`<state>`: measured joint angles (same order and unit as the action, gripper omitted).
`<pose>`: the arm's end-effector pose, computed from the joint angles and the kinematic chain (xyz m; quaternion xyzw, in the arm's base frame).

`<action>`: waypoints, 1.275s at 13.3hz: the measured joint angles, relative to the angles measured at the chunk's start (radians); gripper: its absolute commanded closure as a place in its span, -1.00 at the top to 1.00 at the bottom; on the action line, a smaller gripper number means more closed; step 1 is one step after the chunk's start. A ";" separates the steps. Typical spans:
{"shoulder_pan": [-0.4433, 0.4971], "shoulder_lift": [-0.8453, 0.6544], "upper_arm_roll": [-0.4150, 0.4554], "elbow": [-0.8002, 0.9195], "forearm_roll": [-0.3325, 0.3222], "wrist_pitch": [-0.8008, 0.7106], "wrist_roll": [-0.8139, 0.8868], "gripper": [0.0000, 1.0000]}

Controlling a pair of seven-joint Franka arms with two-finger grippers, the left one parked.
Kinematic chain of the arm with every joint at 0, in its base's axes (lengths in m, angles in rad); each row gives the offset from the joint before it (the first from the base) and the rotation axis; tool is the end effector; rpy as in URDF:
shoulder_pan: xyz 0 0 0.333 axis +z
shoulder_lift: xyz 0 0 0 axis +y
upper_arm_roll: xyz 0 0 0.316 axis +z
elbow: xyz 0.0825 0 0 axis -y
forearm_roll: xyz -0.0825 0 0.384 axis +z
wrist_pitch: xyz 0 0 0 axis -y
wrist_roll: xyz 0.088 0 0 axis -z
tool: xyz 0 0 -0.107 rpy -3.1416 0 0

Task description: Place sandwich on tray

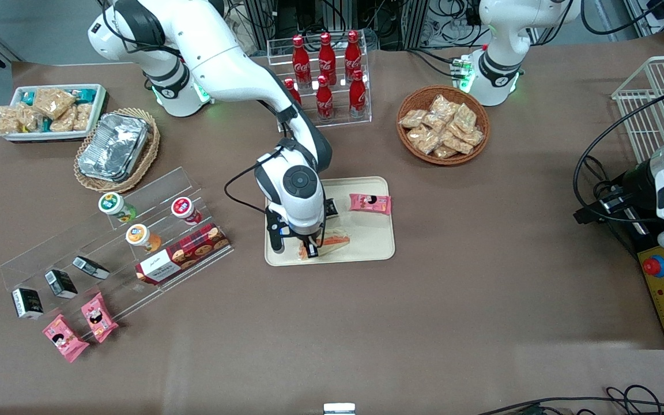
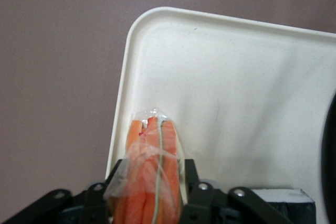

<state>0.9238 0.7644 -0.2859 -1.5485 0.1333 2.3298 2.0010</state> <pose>0.5496 0.4493 0.2164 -0.7726 0.6326 -0.0527 0.0122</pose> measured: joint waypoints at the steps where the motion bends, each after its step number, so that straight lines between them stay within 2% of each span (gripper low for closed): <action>1: 0.000 0.001 0.000 0.000 -0.017 0.001 -0.007 0.90; 3: 0.000 0.000 0.000 0.002 -0.053 0.003 -0.024 0.95; 6: 0.000 -0.005 0.000 0.012 -0.054 -0.005 -0.059 0.95; 10: 0.009 -0.048 0.001 0.027 -0.054 -0.111 -0.148 0.95; 17: 0.005 -0.247 0.034 0.024 -0.053 -0.284 -0.369 0.96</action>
<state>0.9286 0.5172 -0.2519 -1.5240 0.0800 2.0455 1.6315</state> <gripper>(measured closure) 0.018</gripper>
